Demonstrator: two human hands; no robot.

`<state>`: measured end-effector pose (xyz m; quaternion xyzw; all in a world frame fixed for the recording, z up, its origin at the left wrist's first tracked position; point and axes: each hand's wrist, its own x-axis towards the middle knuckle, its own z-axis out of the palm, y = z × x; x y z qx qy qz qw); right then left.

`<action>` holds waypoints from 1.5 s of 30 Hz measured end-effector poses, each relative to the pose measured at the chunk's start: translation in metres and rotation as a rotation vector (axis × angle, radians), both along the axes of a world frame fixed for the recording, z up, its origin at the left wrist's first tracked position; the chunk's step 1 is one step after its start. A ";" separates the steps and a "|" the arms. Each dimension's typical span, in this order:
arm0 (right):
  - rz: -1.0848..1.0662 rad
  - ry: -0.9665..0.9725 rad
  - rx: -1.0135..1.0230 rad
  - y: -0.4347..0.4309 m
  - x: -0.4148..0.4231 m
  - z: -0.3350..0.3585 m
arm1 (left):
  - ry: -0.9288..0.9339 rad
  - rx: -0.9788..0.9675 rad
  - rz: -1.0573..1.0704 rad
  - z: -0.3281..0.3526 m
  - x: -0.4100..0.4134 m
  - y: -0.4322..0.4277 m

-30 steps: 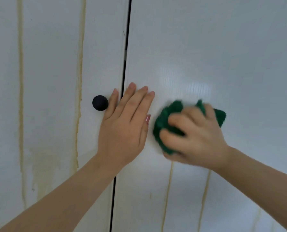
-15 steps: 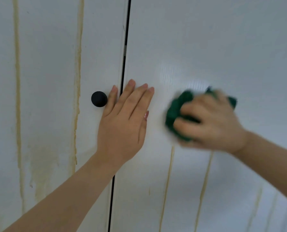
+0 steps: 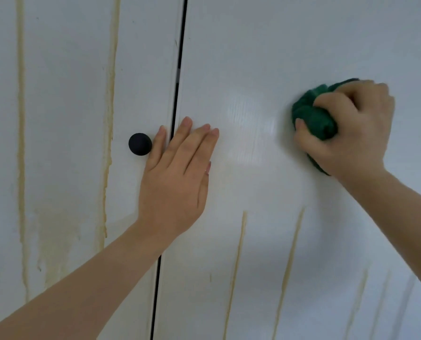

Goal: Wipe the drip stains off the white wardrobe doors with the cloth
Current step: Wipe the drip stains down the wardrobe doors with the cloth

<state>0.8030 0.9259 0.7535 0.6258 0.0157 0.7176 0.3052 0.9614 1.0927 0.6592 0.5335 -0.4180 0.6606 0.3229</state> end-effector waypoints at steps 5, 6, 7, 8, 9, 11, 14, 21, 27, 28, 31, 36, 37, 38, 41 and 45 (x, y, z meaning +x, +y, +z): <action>-0.010 0.033 -0.089 0.008 0.015 -0.087 | 0.016 -0.010 -0.005 -0.001 -0.002 -0.001; -0.037 0.116 -0.184 0.006 0.011 -0.099 | 0.023 -0.013 -0.007 -0.001 -0.002 -0.001; -0.054 0.175 -0.240 0.003 0.004 -0.099 | 0.036 -0.016 -0.011 -0.003 -0.003 -0.001; -0.066 0.189 -0.274 -0.001 0.001 -0.089 | 0.042 -0.022 -0.009 -0.003 -0.004 -0.001; -0.084 0.164 -0.264 -0.004 -0.002 -0.075 | 0.044 -0.024 -0.011 -0.004 -0.004 -0.002; -0.103 0.025 -0.123 -0.005 -0.003 -0.038 | 0.044 -0.022 -0.023 -0.004 -0.004 -0.003; -0.006 -0.194 0.169 0.004 0.007 -0.031 | 0.045 -0.028 -0.046 -0.004 -0.002 -0.003; -0.106 0.178 -0.235 -0.002 -0.004 -0.079 | 0.051 -0.025 -0.047 -0.005 -0.003 -0.002; 0.012 -0.214 0.247 0.011 0.012 -0.046 | 0.049 -0.029 -0.052 -0.005 -0.004 -0.003; -0.008 -0.117 0.148 0.012 0.016 -0.068 | 0.047 -0.030 -0.053 -0.005 -0.003 -0.003; -0.076 0.215 -0.281 0.011 0.009 -0.100 | 0.037 -0.035 -0.049 -0.005 -0.003 -0.003; -0.013 -0.149 0.180 0.024 0.022 -0.026 | 0.020 -0.042 -0.040 -0.004 -0.003 -0.005; 0.027 -0.200 0.246 0.033 0.029 -0.032 | 0.024 -0.038 -0.057 -0.004 -0.003 -0.004; 0.044 -0.188 0.204 0.040 0.035 -0.048 | 0.031 -0.030 -0.091 -0.005 -0.003 -0.003; 0.003 0.200 -0.195 0.044 0.038 -0.119 | 0.016 0.031 -0.204 -0.008 0.003 0.006; -0.034 0.284 -0.283 0.034 0.026 -0.089 | -0.046 0.090 -0.164 -0.016 0.011 0.014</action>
